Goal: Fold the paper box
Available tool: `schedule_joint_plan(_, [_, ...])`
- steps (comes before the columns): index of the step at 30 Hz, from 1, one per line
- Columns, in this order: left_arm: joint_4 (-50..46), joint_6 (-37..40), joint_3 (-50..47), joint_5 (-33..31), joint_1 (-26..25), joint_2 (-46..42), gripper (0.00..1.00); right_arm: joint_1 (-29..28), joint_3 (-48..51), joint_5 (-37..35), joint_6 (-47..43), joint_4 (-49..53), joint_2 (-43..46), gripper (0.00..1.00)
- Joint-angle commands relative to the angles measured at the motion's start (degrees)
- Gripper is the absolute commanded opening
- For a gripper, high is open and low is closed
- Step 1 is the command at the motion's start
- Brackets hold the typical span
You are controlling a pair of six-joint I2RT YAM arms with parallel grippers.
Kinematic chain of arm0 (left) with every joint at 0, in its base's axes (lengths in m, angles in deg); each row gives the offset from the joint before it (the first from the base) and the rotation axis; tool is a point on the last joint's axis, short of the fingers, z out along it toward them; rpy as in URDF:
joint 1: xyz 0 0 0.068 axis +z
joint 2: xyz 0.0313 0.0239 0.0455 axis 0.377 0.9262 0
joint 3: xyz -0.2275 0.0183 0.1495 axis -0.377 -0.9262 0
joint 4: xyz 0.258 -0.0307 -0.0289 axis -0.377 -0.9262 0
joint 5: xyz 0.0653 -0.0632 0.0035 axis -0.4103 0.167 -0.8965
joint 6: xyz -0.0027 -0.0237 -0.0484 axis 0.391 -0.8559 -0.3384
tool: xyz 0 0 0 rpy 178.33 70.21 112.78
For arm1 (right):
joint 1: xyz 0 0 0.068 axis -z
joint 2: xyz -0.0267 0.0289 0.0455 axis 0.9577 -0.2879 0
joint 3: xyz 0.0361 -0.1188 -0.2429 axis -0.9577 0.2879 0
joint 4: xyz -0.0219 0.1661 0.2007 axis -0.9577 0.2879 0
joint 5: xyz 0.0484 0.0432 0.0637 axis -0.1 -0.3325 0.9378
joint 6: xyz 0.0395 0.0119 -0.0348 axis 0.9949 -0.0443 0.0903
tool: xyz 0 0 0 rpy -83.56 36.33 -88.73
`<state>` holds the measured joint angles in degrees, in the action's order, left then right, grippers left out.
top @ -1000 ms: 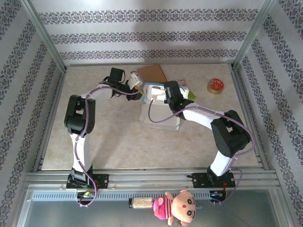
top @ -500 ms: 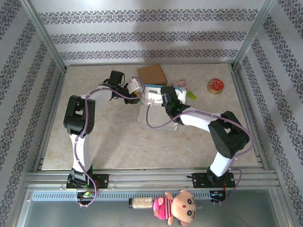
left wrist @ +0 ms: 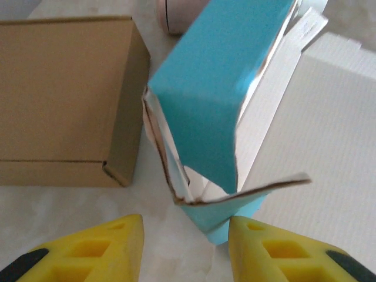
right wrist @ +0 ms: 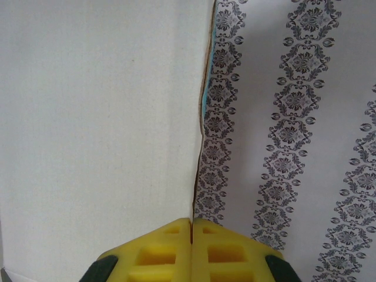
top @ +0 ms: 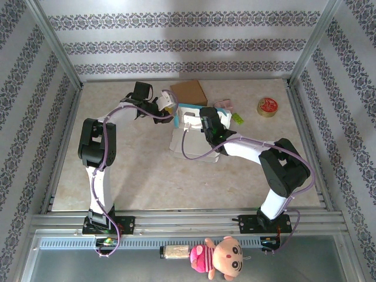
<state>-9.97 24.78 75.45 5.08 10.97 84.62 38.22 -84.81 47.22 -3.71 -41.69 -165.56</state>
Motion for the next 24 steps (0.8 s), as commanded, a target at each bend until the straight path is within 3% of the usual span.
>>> schedule_joint_plan(1, [0.2, -2.6, 1.9, 5.3, -0.1, 1.2, 0.42, -0.8, 0.2, -1.0, 0.2, -1.2, 1.4, 0.02])
schedule_joint_plan(4, [-0.4, -3.5, 2.1, 5.2, -0.8, 1.9, 0.41, -0.9, 0.2, -1.0, 0.7, -1.3, 1.3, 0.02])
schedule_joint_plan(9, [1.3, -6.2, 1.7, 3.4, -1.6, 2.6, 0.31, -1.3, 0.0, -1.0, 1.5, -1.3, 1.0, 0.02])
schedule_joint_plan(24, [13.4, -21.2, 0.5, -0.9, -3.0, 4.5, 0.25, -2.9, 1.5, -1.8, 5.4, -0.9, 0.5, 0.02])
